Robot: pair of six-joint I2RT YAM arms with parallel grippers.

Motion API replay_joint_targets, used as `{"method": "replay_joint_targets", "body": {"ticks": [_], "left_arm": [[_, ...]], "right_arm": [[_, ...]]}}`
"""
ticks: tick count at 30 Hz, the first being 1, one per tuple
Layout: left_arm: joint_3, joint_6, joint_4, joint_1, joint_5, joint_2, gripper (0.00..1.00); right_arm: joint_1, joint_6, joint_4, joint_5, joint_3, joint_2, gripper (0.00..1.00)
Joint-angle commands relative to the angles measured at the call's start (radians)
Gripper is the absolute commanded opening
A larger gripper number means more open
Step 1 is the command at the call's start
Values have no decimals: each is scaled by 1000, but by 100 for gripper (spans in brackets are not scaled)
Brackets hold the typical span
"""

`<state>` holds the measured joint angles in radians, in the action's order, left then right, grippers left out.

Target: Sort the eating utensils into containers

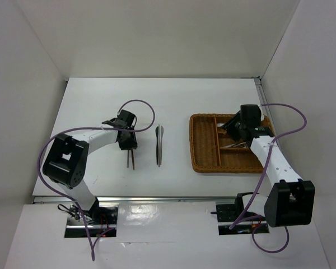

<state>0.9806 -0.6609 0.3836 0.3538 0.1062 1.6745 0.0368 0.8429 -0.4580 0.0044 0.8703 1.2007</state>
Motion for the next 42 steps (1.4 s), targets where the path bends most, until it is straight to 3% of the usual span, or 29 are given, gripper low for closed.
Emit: {"method": "replay_joint_targets", "body": {"ticks": [1, 13, 24, 30, 34, 42], "left_arm": [[3, 0, -3, -1, -7, 43, 43], [99, 23, 144, -1, 36, 154, 29], [159, 118, 199, 80, 67, 229, 16], [179, 118, 212, 109, 86, 254, 12], [179, 97, 212, 109, 76, 234, 10], [237, 52, 190, 109, 21, 64, 10]], "right_arm": [[8, -1, 27, 12, -2, -10, 47], [8, -1, 27, 22, -2, -10, 47], [8, 8, 47, -6, -47, -38, 47], [17, -80, 111, -133, -56, -58, 42], [78, -143, 150, -185, -56, -58, 42], [346, -266, 304, -195, -69, -92, 43]]}}
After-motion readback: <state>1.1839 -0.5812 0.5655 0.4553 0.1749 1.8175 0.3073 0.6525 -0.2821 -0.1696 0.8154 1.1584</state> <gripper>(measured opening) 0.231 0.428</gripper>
